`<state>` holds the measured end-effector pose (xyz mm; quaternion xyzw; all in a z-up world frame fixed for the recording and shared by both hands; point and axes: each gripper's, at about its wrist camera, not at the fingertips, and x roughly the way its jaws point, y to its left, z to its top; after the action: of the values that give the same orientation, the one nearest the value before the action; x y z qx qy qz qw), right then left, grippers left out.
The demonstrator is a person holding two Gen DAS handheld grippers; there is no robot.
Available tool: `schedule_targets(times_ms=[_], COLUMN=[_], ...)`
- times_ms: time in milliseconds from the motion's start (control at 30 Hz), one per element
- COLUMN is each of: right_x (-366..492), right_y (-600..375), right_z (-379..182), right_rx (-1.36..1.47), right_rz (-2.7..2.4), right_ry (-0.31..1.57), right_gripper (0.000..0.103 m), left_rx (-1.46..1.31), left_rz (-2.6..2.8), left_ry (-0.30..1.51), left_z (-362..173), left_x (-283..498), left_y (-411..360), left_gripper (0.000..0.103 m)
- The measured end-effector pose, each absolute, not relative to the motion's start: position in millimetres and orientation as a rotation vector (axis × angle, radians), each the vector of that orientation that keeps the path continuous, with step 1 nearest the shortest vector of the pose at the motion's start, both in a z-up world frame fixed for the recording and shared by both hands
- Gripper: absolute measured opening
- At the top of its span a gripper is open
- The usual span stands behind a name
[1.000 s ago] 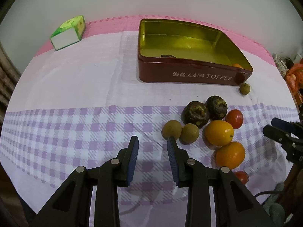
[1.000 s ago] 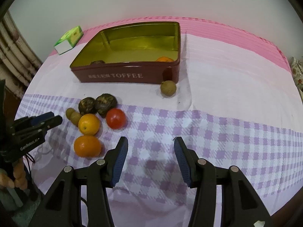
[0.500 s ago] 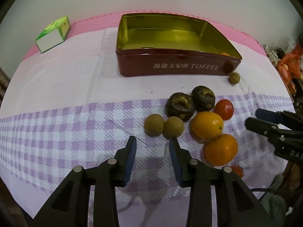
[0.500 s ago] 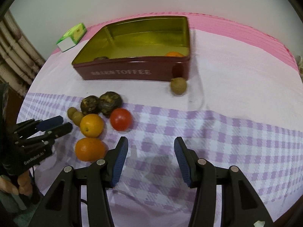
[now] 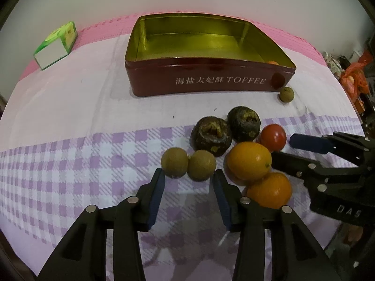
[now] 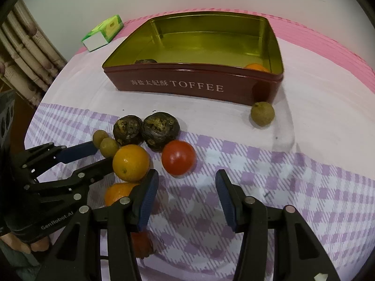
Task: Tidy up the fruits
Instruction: 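Grasp two small green fruits with the left gripper while the right gripper grasps a red tomato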
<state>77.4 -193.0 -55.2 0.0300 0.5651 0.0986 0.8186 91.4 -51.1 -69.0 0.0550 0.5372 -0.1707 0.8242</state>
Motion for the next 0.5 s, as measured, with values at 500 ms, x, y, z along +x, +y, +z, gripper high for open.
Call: schedule_targets(times_ms=[500], right_x=[89], right_y=[-183], right_z=[-57], right_rx=[0.038], right_rz=[0.227], right_ry=[1.175], right_gripper=[0.031], left_rx=[0.103], left_rz=[-0.330], left_ry=[1.123], left_z=[-70], left_x=[103], left_y=[-51], left_gripper=[0.047])
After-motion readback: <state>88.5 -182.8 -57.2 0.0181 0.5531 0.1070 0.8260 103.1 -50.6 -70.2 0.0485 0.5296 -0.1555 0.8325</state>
